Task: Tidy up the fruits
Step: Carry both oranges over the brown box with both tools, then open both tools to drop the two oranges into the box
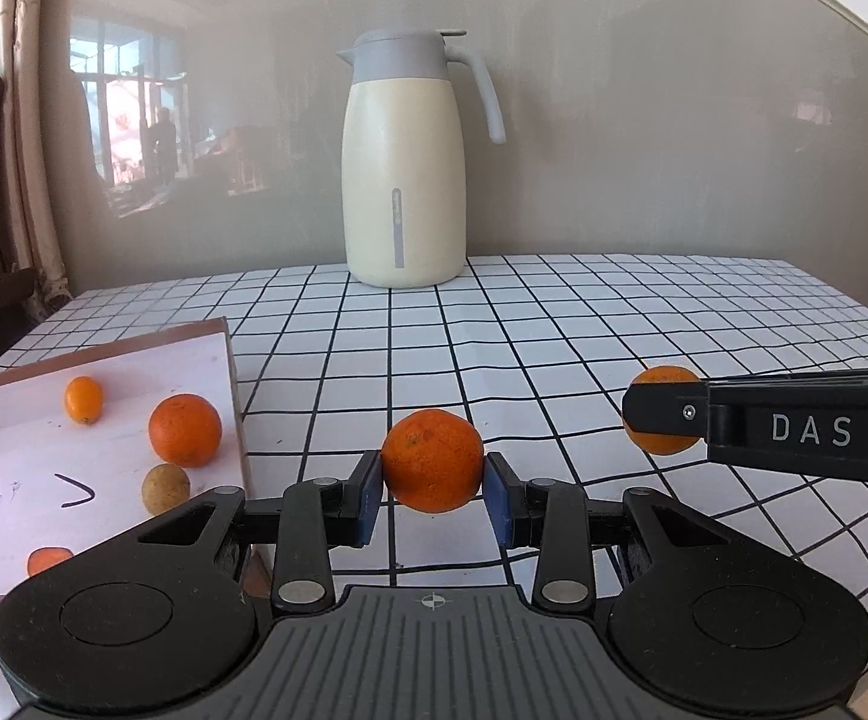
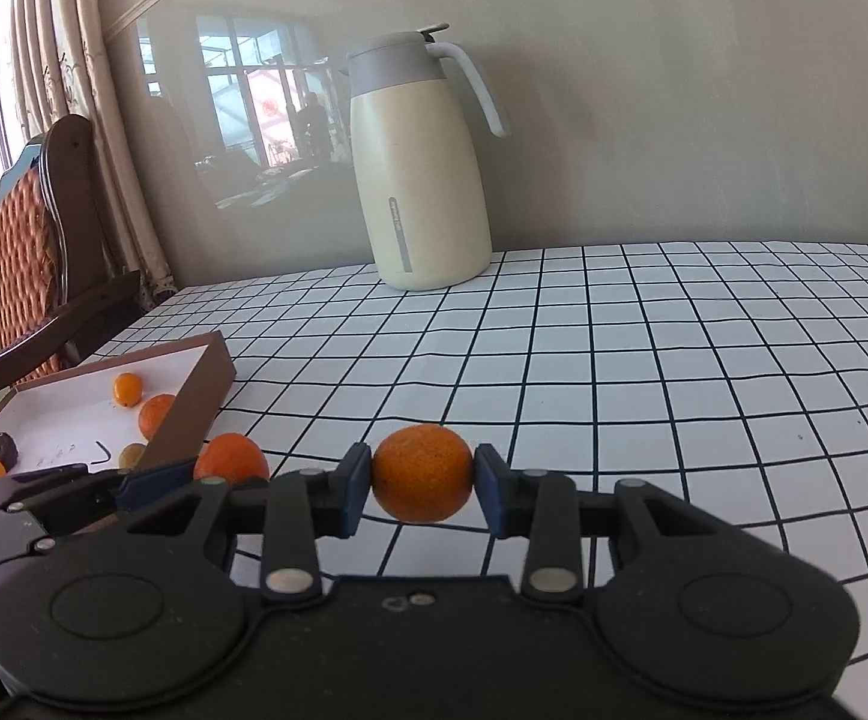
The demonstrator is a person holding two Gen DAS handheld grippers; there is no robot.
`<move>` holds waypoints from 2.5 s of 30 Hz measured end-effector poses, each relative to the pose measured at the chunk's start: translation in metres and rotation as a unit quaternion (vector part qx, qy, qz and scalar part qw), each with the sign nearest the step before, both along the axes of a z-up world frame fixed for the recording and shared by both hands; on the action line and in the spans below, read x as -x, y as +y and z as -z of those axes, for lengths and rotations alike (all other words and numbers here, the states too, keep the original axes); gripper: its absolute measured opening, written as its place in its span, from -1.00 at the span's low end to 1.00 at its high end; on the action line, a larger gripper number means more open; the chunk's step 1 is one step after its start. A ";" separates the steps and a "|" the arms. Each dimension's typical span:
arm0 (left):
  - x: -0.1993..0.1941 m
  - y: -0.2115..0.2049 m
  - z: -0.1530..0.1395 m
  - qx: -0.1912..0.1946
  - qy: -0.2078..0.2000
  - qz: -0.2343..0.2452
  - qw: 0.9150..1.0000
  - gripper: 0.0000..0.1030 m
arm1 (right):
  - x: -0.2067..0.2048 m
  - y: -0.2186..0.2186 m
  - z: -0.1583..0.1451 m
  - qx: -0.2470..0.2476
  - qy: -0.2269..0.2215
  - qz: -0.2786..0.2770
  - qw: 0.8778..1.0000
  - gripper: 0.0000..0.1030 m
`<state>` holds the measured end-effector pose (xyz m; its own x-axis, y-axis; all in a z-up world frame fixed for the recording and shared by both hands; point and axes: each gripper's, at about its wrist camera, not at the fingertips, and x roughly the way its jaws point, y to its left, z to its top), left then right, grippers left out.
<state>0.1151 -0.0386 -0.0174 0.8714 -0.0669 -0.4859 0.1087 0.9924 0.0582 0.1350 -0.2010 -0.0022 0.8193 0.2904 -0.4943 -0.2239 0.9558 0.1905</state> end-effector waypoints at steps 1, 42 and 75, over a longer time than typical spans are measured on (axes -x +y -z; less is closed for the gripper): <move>0.002 0.002 -0.001 0.001 -0.002 0.000 1.000 -0.30 | 0.004 0.002 0.000 0.000 -0.001 -0.001 1.000 -0.44; 0.064 0.189 -0.043 0.030 -0.085 -0.198 0.976 -0.29 | 0.022 0.144 -0.026 -0.056 -0.091 -0.141 0.984 -0.44; 0.003 0.260 -0.030 0.031 -0.060 -0.263 0.962 -0.29 | -0.047 0.196 -0.017 -0.025 -0.056 -0.120 0.991 -0.44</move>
